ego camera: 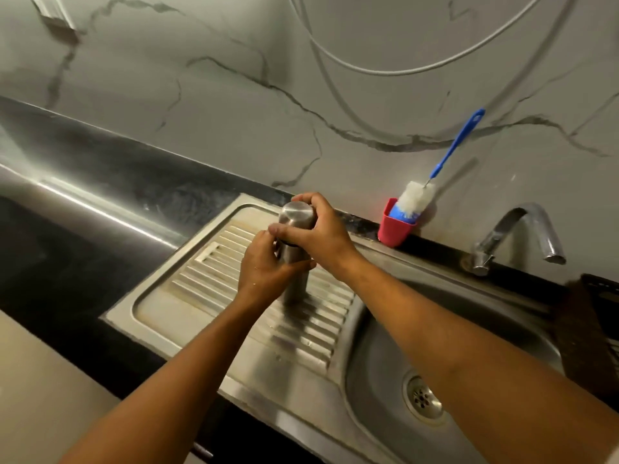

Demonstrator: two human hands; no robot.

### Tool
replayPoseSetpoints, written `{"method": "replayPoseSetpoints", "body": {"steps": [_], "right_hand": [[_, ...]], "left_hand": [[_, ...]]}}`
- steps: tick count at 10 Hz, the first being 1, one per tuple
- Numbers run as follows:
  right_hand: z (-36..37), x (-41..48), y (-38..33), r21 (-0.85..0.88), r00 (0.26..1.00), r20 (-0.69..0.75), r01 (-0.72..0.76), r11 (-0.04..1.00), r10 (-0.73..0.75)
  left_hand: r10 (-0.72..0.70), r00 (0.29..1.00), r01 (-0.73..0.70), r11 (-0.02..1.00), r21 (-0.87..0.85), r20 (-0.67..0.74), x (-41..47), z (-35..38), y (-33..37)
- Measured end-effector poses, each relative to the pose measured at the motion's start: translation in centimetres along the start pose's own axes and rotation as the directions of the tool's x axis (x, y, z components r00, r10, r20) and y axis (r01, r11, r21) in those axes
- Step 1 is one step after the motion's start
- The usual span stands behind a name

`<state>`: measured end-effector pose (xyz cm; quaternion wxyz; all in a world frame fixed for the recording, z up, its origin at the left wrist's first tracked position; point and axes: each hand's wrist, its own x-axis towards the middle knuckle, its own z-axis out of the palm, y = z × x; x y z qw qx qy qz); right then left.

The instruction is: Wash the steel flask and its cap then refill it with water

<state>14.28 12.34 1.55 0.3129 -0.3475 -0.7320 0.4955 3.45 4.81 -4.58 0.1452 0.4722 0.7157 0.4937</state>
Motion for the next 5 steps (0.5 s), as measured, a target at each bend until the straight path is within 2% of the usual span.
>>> {"method": "replayPoseSetpoints", "body": {"steps": [1, 3, 5], "right_hand": [[1.0, 0.7, 1.2, -0.086, 1.0, 0.013, -0.006, 0.996, 0.007], [1.5, 1.4, 1.3, -0.132, 1.0, 0.004, 0.0, 0.991, 0.0], [1.7, 1.1, 1.2, -0.162, 0.999, 0.04, -0.023, 0.987, 0.03]], "left_hand": [[-0.014, 0.999, 0.014, 1.0, 0.0, -0.03, 0.8, -0.4, -1.3], [-0.024, 0.999, 0.024, 1.0, -0.012, -0.03, 1.4, -0.4, -2.2], [-0.048, 0.998, 0.05, 0.998, -0.033, 0.046, 1.2, -1.1, -1.7]]}}
